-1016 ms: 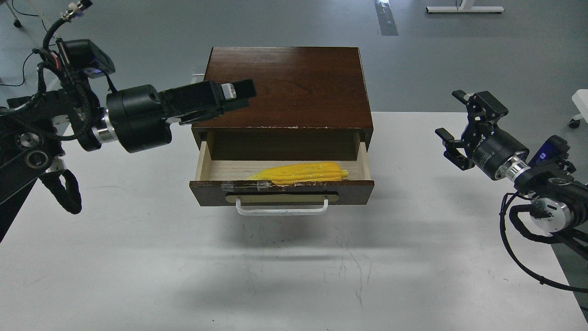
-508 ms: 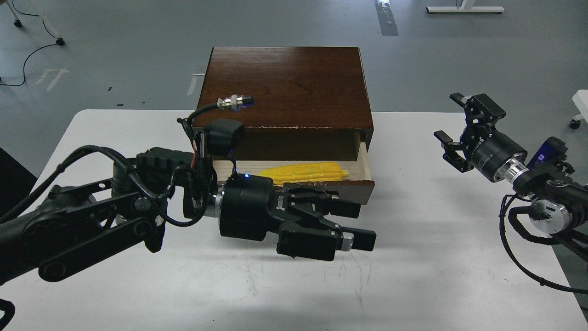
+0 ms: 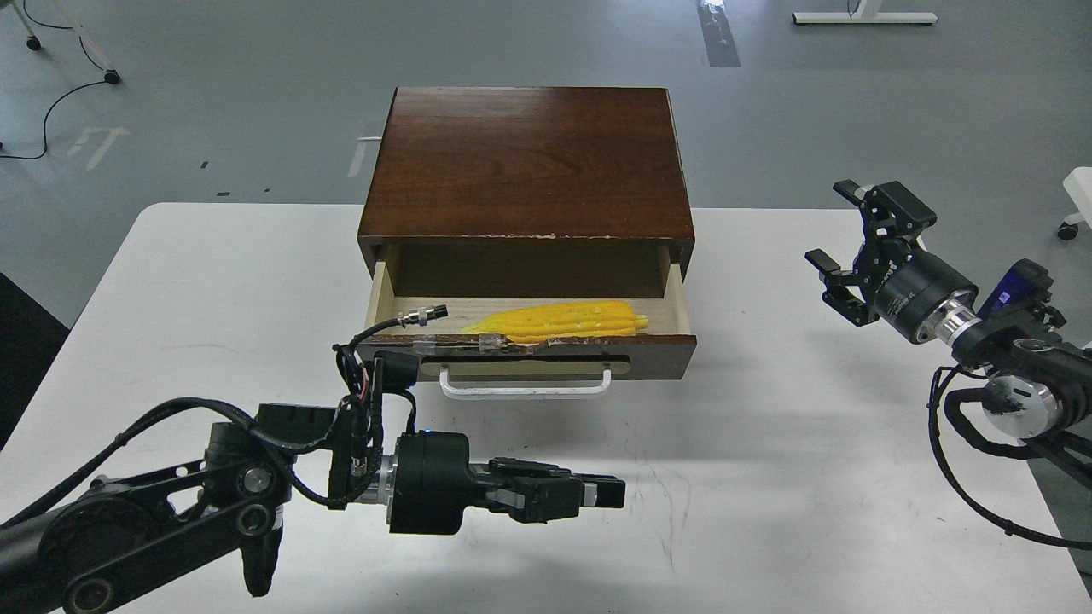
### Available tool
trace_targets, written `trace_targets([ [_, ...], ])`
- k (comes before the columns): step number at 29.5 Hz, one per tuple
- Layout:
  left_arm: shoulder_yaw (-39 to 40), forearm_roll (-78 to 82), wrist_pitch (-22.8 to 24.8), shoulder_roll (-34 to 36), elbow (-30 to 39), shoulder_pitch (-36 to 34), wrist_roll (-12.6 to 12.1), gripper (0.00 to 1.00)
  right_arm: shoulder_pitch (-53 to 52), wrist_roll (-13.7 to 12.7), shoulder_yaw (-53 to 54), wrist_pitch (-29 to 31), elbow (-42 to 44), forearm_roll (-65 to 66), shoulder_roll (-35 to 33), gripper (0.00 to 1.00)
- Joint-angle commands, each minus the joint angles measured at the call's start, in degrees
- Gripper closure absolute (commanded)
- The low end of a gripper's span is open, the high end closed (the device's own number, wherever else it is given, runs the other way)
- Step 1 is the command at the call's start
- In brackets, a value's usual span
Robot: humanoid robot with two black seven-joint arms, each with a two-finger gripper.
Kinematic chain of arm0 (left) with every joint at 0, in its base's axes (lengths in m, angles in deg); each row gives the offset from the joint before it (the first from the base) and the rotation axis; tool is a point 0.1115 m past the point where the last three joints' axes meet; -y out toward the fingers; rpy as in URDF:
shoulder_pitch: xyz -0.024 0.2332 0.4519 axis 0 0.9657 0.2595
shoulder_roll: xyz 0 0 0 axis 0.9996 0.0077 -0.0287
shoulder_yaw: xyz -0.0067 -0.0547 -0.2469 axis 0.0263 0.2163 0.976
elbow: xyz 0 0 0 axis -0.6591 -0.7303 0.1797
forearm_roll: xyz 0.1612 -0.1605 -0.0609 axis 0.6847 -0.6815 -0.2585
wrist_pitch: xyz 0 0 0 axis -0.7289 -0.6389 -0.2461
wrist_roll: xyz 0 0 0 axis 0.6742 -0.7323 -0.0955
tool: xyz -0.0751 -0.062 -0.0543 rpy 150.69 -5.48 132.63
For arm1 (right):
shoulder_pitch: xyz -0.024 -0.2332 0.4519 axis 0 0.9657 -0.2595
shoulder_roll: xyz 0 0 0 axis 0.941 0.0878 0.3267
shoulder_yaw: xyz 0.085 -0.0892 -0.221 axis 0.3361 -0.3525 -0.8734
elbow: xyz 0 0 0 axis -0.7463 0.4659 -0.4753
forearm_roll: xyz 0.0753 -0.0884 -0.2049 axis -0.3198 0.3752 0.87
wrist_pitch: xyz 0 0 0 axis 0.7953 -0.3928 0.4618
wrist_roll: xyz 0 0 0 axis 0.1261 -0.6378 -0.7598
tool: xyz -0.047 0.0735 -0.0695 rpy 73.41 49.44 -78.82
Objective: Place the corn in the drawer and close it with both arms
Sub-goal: 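Swing the left gripper down in front of the drawer below its handle, then bring the left gripper up against the drawer front near the white handle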
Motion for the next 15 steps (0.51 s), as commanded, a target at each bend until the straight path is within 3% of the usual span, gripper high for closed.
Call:
trace_targets([
  [1,0.1,-0.2,-1.8,0.2,-1.7,0.5,-1.2,1.0,0.4,0.0,0.0,0.0,0.0,0.1,0.1,0.0],
  [11,0.8,-7.5,-5.7,0.2,-3.9,0.5,-5.1,1.0,0.6,0.0,0.0,0.0,0.0,0.1,0.1,0.0],
  [15,0.8,-7.7,-5.9,0.2,-4.2,0.5,-5.3,1.0,0.7,0.0,0.0,0.0,0.0,0.1,0.2,0.0],
])
